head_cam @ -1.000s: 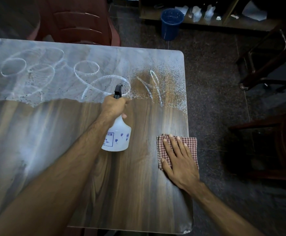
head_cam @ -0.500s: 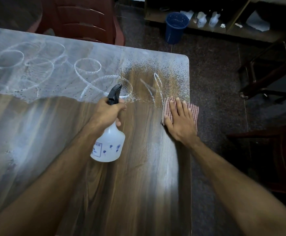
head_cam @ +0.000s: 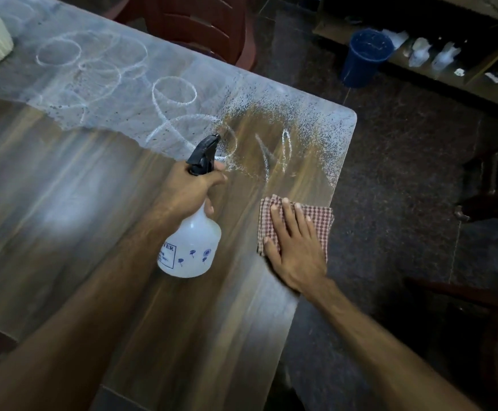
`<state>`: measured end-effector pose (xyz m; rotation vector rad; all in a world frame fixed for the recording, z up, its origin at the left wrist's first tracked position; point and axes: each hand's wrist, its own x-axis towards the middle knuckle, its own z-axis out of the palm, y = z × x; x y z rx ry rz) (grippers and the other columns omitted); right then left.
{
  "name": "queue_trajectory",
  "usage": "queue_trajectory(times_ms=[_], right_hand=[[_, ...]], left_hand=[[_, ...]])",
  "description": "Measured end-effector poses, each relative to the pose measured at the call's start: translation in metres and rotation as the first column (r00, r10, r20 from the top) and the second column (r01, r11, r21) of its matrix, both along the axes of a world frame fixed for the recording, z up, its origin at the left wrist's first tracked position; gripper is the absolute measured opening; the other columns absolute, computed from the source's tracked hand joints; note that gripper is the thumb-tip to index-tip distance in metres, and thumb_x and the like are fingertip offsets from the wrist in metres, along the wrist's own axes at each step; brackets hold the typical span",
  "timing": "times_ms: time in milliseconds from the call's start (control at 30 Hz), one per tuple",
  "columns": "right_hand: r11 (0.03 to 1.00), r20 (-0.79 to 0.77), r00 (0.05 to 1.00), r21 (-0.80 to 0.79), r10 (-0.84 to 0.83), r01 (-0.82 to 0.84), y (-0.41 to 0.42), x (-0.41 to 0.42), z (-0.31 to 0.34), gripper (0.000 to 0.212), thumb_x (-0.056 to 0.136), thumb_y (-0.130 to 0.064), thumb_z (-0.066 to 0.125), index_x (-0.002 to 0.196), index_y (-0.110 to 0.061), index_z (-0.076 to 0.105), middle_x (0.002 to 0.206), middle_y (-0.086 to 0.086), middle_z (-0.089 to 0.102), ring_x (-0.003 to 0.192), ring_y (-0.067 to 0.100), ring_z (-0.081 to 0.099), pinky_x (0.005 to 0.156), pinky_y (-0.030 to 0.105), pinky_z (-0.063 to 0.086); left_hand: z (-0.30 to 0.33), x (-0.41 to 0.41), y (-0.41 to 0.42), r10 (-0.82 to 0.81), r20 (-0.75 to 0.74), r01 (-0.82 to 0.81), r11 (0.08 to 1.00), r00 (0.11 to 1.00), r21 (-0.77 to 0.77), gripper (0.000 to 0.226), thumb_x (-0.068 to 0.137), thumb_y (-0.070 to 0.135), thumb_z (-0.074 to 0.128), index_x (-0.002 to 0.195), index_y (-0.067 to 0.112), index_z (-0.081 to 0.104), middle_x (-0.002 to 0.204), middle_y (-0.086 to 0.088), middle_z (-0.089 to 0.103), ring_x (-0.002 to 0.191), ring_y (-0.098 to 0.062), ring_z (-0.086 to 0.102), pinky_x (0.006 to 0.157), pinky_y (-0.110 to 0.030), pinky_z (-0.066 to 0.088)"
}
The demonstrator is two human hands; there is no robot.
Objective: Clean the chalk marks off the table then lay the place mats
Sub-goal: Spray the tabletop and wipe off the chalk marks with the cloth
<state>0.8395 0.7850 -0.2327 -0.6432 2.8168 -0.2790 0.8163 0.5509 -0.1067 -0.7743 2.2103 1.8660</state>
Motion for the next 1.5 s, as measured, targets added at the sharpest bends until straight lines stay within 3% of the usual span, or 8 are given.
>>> queue_trajectory(times_ms=[100,333,500,633,967,1133,1300,1500], right_hand=[[0.996,0.01,0.996,0.016,0.088,-0.088,0.016,-0.043,-0.003,0.07,0.098,-0.059,0.017,0.158,-0.026,0.004,0.165,0.002,-0.006,0.152,0.024,-0.008,0.122,0.042,0.002],[0.996,-0.042,0.998,0.062,-0.055,0.058,-0.013,-0.178,-0.004,0.071,0.1,-0.056,0.011,0.158,-0.016,0.001,0.165,0.011,-0.006,0.152,0.029,-0.006,0.123,0.046,-0.002],[0.981,-0.009,0.982,0.057,0.189,-0.188,-0.044,-0.12,0.002,0.07,0.1,-0.054,0.008,0.156,-0.016,-0.01,0.162,0.013,-0.014,0.15,0.031,-0.013,0.122,0.045,-0.006],[0.927,0.026,0.927,-0.037,0.375,-0.374,-0.019,-0.048,0.006,0.069,0.1,-0.056,0.019,0.158,-0.021,0.008,0.165,0.004,-0.002,0.152,0.024,-0.005,0.123,0.043,0.003],[0.997,0.01,0.999,0.067,0.043,-0.043,-0.056,-0.172,0.001,0.075,0.098,-0.059,0.009,0.158,-0.015,-0.002,0.164,0.012,-0.01,0.151,0.03,-0.009,0.122,0.047,-0.004],[0.964,0.015,0.965,0.047,0.262,-0.262,-0.108,-0.106,0.004,0.073,0.097,-0.056,0.009,0.157,-0.017,-0.006,0.164,0.012,-0.011,0.151,0.031,-0.01,0.122,0.047,-0.003],[0.904,0.061,0.902,-0.039,0.427,-0.426,-0.075,-0.016,0.01,0.069,0.099,-0.058,0.015,0.158,-0.024,0.004,0.165,0.001,-0.006,0.151,0.02,-0.012,0.122,0.04,-0.005],[0.995,-0.018,0.997,0.072,0.075,-0.074,-0.061,-0.098,0.002,0.074,0.096,-0.06,0.013,0.158,-0.023,0.001,0.165,0.004,-0.007,0.152,0.024,-0.006,0.12,0.04,-0.006]], left_hand=[[-0.001,-0.002,0.013,0.059,0.007,-0.059,0.998,0.998,-0.017,0.01,0.085,0.014,0.07,0.091,0.021,0.066,0.088,-0.008,0.07,0.035,-0.024,0.05,0.046,-0.025,0.044],[-0.008,-0.005,0.026,0.148,-0.016,-0.148,0.989,0.989,0.006,0.012,0.085,0.009,0.069,0.094,0.017,0.066,0.108,-0.014,0.068,0.033,-0.024,0.048,0.044,-0.026,0.044],[0.001,-0.01,0.031,0.176,-0.002,-0.176,0.984,0.984,-0.012,0.012,0.085,0.009,0.068,0.096,0.013,0.066,0.106,-0.018,0.069,0.033,-0.024,0.048,0.047,-0.028,0.045],[0.011,-0.014,0.03,0.176,-0.008,-0.176,0.984,0.984,-0.018,0.01,0.088,0.008,0.066,0.096,0.013,0.064,0.106,-0.017,0.068,0.033,-0.023,0.048,0.044,-0.023,0.044],[0.003,0.02,0.004,0.224,0.007,-0.223,0.974,0.975,-0.045,0.011,0.087,0.013,0.068,0.096,0.02,0.065,0.095,-0.007,0.07,0.035,-0.021,0.049,0.055,-0.032,0.047],[0.007,0.029,-0.006,0.215,0.021,-0.213,0.975,0.976,-0.063,0.01,0.087,0.012,0.067,0.096,0.017,0.066,0.093,-0.024,0.069,0.034,-0.02,0.049,0.048,-0.024,0.044],[0.01,0.029,-0.02,0.162,0.037,-0.16,0.986,0.986,-0.053,0.01,0.089,0.009,0.064,0.098,0.015,0.064,0.087,-0.021,0.069,0.033,-0.017,0.047,0.052,-0.029,0.046],[0.001,0.035,-0.05,0.175,0.063,-0.173,0.984,0.983,-0.043,0.018,0.086,0.017,0.068,0.104,0.017,0.066,0.098,-0.025,0.069,0.038,-0.02,0.051,0.061,-0.035,0.048]])
